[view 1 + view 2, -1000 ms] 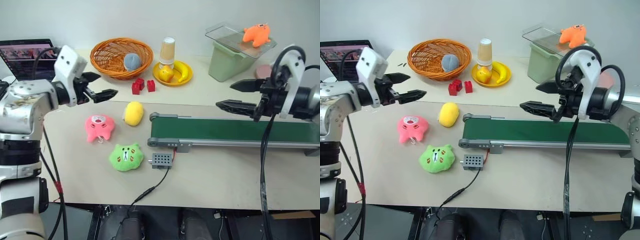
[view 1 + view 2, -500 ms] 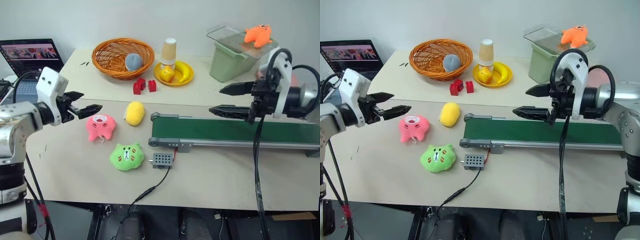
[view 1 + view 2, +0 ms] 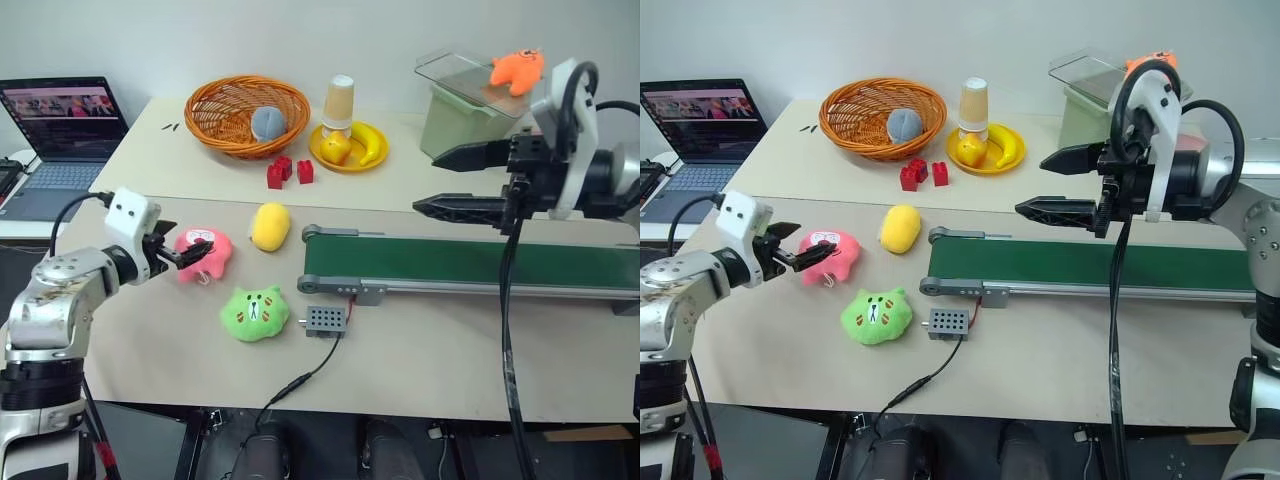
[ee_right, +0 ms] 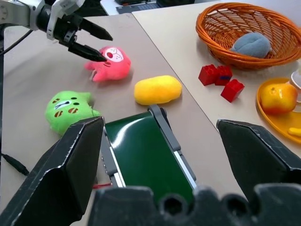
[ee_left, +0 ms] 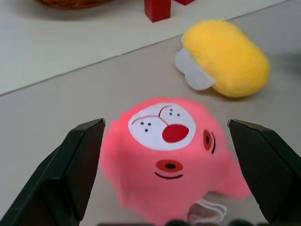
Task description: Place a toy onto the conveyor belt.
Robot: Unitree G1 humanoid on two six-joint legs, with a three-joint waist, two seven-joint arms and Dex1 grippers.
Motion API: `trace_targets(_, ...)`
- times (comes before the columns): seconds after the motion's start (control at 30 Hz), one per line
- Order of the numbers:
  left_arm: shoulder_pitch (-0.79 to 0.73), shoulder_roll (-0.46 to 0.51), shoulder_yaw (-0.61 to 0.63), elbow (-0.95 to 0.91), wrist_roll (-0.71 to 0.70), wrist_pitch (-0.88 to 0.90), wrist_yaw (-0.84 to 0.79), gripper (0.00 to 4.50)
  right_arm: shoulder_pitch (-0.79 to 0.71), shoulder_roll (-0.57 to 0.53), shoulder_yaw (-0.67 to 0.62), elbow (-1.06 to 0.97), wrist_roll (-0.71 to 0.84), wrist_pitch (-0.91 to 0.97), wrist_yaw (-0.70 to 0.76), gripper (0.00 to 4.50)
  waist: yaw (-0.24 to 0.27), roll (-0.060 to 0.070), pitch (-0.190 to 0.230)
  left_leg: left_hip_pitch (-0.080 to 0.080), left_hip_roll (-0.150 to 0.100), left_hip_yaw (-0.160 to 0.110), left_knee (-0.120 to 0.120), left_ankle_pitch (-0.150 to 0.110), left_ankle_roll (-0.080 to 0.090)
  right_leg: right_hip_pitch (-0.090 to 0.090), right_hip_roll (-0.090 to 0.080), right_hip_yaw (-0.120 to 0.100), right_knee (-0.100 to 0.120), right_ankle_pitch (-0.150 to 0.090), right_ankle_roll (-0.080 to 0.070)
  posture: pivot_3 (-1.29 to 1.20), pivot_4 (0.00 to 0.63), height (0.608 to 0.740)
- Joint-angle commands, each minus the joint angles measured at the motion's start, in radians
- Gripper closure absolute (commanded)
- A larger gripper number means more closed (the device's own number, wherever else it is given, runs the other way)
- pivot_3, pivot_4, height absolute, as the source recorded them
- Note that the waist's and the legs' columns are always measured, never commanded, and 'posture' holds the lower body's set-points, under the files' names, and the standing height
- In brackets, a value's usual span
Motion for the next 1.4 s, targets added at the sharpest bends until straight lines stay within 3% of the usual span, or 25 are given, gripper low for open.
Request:
trace_targets(0.03,0.005,-0.004,-0.020,-0.009,0.020,-0.016,0.012,0.03,0.007,-0.029,-0.056,-0.012,0.001,-0.010,0.000,0.00,-0.001,0.000,0.000,0.000,0.000,0.000,0.000,0.000,0.000,0.000,0.000,0.000,0.000,0.000,0.000,0.00,0.150,0.739)
trace_targets(0.13,0.009,-0.006,-0.039,0.008,0.034,0.002,0.023,0.03,0.020,-0.037,-0.067,-0.013,0.000,-0.016,-0.001,0.00,0.000,0.000,0.000,0.000,0.000,0.000,0.000,0.000,0.000,0.000,0.000,0.000,0.000,0.000,0.000,0.00,0.150,0.739)
trace_targets(0.17,0.012,-0.003,-0.050,0.016,0.044,-0.001,0.025,0.29,0.024,-0.040,-0.071,-0.014,0.002,-0.016,-0.001,0.00,-0.001,0.000,0.000,0.000,0.000,0.000,0.000,0.000,0.000,0.000,0.000,0.000,0.000,0.000,0.000,0.00,0.150,0.739)
trace_targets(0.57,-0.011,-0.002,-0.089,0.087,0.093,0.001,0.044,4.12,0.047,-0.059,-0.094,-0.027,0.003,-0.015,-0.009,0.00,-0.001,0.000,0.000,0.002,0.000,0.000,0.000,-0.001,0.001,0.000,0.000,0.001,0.000,0.000,0.000,0.00,0.150,0.739)
trace_targets(0.87,-0.113,0.055,-0.049,0.072,0.066,0.041,0.016,4.12,0.067,-0.076,-0.081,-0.020,-0.017,-0.027,0.002,0.00,-0.002,0.000,0.000,0.001,0.000,0.000,0.000,-0.001,0.001,0.000,0.000,0.001,0.000,0.000,0.000,0.00,0.150,0.739)
trace_targets(1.07,-0.224,0.151,-0.073,-0.062,-0.063,0.168,-0.147,4.12,0.124,-0.093,-0.092,-0.011,-0.034,-0.053,0.026,0.00,0.002,0.000,0.000,-0.002,0.000,0.000,0.000,-0.001,0.001,-0.001,0.000,0.000,0.000,0.000,0.000,0.00,0.150,0.739)
trace_targets(1.27,-0.369,0.122,-0.165,-0.134,-0.144,0.186,-0.259,4.12,0.145,-0.082,-0.118,-0.017,-0.024,-0.048,0.012,0.00,0.002,0.000,0.000,0.000,0.000,0.000,0.000,0.000,0.000,0.000,0.000,0.000,0.000,0.000,0.000,0.00,0.150,0.739)
trace_targets(1.4,-0.455,0.100,-0.233,-0.084,-0.126,0.154,-0.303,4.12,0.164,-0.081,-0.143,-0.036,-0.017,-0.037,-0.004,0.00,-0.001,0.000,0.000,0.000,0.000,0.000,0.000,0.000,0.000,0.000,0.000,0.000,0.000,0.000,0.000,0.00,0.150,0.739)
